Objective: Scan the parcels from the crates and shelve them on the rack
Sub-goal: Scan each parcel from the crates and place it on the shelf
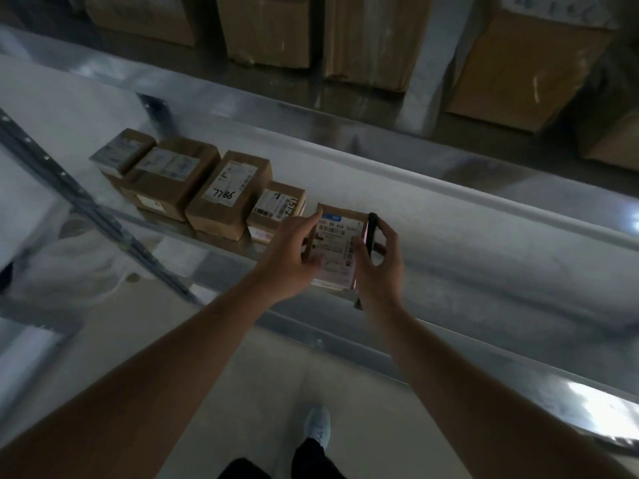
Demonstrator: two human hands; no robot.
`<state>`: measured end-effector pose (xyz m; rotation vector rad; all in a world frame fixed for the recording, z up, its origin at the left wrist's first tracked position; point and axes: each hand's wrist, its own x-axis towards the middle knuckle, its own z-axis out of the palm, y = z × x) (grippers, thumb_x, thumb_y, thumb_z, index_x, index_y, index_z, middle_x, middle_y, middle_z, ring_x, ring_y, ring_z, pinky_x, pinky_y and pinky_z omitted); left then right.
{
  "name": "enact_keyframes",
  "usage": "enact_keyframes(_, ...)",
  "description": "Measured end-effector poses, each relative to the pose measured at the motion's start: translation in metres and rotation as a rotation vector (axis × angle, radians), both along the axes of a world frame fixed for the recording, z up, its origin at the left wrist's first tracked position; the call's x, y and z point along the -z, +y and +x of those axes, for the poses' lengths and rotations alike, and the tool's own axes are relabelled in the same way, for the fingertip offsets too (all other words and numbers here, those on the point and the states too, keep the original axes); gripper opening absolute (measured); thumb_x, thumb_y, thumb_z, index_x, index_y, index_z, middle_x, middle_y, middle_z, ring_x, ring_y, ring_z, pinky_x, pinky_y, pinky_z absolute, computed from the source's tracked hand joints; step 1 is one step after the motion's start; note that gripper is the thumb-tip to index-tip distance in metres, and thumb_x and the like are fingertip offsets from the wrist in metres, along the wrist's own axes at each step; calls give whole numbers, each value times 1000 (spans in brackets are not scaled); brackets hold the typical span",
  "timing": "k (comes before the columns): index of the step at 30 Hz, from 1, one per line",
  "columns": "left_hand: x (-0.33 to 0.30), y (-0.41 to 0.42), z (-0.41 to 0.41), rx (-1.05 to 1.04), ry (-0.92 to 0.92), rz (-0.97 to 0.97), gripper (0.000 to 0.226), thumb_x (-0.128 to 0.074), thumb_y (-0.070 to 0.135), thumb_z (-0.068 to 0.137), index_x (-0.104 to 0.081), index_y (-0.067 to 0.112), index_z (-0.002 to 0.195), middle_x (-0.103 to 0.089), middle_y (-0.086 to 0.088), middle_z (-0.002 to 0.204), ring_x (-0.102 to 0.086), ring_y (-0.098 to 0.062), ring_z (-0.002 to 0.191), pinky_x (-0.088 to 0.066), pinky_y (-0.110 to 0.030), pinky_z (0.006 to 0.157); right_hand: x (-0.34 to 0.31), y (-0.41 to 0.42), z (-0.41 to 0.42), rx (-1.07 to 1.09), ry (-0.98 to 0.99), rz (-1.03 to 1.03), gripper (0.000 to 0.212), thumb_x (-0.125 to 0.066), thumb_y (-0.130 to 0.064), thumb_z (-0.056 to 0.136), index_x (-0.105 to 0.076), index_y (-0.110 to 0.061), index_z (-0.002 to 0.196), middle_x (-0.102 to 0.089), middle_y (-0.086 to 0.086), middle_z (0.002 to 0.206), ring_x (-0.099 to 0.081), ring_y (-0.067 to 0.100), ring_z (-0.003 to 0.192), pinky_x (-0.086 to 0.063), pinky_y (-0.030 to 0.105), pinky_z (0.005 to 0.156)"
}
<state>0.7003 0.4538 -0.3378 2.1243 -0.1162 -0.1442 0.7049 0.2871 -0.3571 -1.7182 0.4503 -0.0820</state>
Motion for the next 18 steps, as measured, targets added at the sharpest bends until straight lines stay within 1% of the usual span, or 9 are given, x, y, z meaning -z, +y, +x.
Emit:
enact_keyframes(2,6,0,16,6,22,29,80,-69,7,97,-26,16,165,-40,-7,152,-49,-22,140,-54,-39,109,9,4,14,13,32,0,51,-66,-30,104,-49,-39,151,-57,-4,132,-64,25,122,-65,53,87)
enact_keyframes(4,13,1,30,25,45,46,79,-67,7,99,-25,17,165,-41,-6,152,-48,-23,141,-52,-40,111,18,7,25,25,61,7,51,-67,-32,103,-48,-41,150,-56,-6,128,-66,25,118,-66,51,84)
enact_keyframes(5,16,2,36,33,49,57,78,-66,8,100,-25,18,165,-39,-5,152,-47,-22,141,-51,-37,112,21,9,29,30,68,5,52,-67,-32,103,-48,-42,150,-55,-7,127,-66,25,117,-66,50,84)
enact_keyframes(7,24,4,48,52,58,86,77,-64,8,101,-24,18,166,-37,-4,152,-45,-19,139,-46,-24,108,30,14,41,46,72,-16,54,-68,-31,102,-48,-41,151,-54,-8,126,-65,23,117,-66,49,85)
enact_keyframes(9,32,6,59,80,62,108,76,-62,6,101,-24,17,165,-37,-5,152,-44,-19,140,-42,-18,104,36,20,52,64,69,-31,55,-69,-28,102,-48,-39,152,-56,-6,127,-64,23,119,-66,51,86)
enact_keyframes(12,43,9,74,117,63,146,75,-62,3,100,-25,13,164,-36,-8,154,-40,-22,144,-37,-21,108,47,26,67,99,83,-22,56,-69,-23,101,-49,-38,152,-60,2,137,-64,28,124,-64,58,88)
enact_keyframes(14,48,11,82,134,74,150,76,-62,1,99,-24,13,164,-35,-9,156,-38,-23,146,-36,-21,109,52,29,72,114,84,-23,56,-69,-21,101,-50,-37,151,-62,5,138,-64,29,125,-64,58,88)
enact_keyframes(16,51,12,87,151,89,140,77,-61,-2,98,-24,13,164,-34,-9,156,-37,-26,148,-40,-27,113,56,31,77,117,79,-34,56,-70,-19,101,-50,-37,151,-59,-2,133,-60,23,125,-64,54,89)
enact_keyframes(18,54,12,90,169,100,150,77,-60,-4,98,-24,12,165,-33,-9,158,-34,-28,151,-40,-33,116,62,31,82,120,76,-46,57,-70,-17,101,-51,-37,150,-56,-5,128,-58,20,124,-65,48,88)
